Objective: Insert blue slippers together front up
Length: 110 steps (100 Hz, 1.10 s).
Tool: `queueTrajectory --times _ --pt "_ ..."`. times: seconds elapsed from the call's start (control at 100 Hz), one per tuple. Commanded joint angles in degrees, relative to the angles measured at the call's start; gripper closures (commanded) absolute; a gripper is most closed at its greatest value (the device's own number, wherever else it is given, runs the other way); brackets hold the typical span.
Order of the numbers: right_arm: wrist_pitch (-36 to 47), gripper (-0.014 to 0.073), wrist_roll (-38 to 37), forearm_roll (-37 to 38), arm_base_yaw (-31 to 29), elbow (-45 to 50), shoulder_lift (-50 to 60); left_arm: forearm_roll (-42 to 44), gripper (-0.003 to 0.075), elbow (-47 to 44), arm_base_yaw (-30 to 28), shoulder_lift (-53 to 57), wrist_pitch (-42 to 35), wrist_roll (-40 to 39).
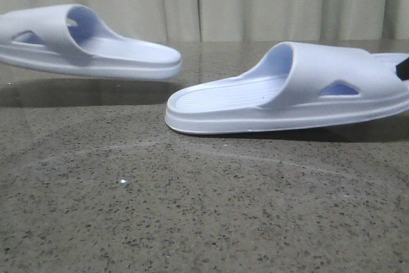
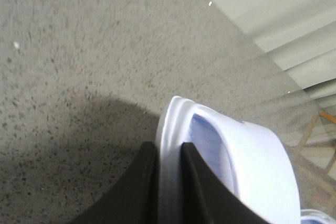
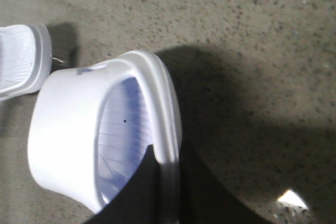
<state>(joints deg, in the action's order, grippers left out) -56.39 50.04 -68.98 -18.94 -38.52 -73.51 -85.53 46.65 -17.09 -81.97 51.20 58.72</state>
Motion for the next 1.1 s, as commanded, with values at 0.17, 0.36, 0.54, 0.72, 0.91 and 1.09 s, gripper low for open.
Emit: queueTrajectory --times 0.17,0.36,0.54,0.72,0.91,1.09 --pt "-7.58 0.0701 4.03 -13.61 -2.04 -2.5 4.76 -1.06 0.0705 1.18 -4.1 7.2 6.63 -1.8" --pt "-9.38 0.0701 5.42 -17.86 -2.04 -2.6 5.33 -1.06 0.0705 1.18 -4.1 7.32 10.75 -2.07" --pt "-9.76 0.0701 6.84 -20.43 -1.9 -2.6 5.08 -1.06 0.0705 1.18 -4.1 7.32 13.46 -3.54" --pt "-9.76 0.07 7.44 -20.77 -1.81 -2.6 3.4 -1.91 0.0705 1.18 -2.51 7.32 14.93 -4.65" --pt "-9.76 0.07 9.45 -20.82 0.29 -2.84 0.34 -3.17 0.0705 0.27 -1.26 7.2 16.31 -5.05" --pt "-9.29 0.07 10.09 -20.82 1.67 -4.01 -1.41 -5.25 0.0705 -1.2 -1.26 6.85 19.24 -5.05"
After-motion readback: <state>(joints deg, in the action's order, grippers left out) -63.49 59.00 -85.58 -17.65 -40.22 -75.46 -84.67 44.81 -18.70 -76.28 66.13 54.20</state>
